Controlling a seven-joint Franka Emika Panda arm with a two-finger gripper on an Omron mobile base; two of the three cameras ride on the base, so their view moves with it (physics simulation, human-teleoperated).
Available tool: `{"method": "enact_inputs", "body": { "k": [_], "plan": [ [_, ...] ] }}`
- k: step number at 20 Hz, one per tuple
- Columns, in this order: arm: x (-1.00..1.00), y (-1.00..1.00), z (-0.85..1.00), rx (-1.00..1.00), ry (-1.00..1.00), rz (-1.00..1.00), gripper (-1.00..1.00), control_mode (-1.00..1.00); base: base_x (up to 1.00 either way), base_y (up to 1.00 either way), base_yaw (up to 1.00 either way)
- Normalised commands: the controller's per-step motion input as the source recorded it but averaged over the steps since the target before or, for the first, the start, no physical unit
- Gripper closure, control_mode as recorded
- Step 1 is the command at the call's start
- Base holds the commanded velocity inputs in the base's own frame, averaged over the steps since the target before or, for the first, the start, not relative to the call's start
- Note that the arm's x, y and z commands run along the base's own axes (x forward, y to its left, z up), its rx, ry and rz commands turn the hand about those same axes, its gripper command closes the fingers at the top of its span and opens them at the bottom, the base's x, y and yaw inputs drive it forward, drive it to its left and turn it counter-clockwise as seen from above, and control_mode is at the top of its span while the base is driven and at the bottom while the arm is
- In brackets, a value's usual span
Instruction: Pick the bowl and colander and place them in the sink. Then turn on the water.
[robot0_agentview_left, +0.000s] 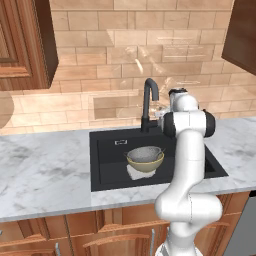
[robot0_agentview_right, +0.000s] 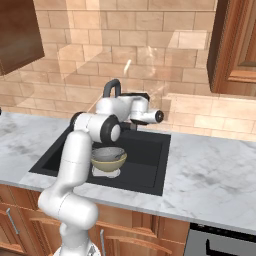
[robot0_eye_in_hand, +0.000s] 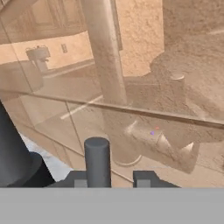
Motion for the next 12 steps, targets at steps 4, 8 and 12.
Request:
{"method": "enact_inputs", "body": {
  "k": [4,8,12],
  "plan": [
    [0.55,-0.14,0.01,0.05,0.10,0.00,1.00,-1.00,0.00,0.00,0.00],
    [0.49,-0.19,0.00,0.07,0.11,0.01,1.00,-1.00,0.00,0.00,0.00],
    [0.39,-0.30,0.00,0.06,0.09,0.05,1.00,-1.00,0.00,0.00,0.00]
  ]
}}
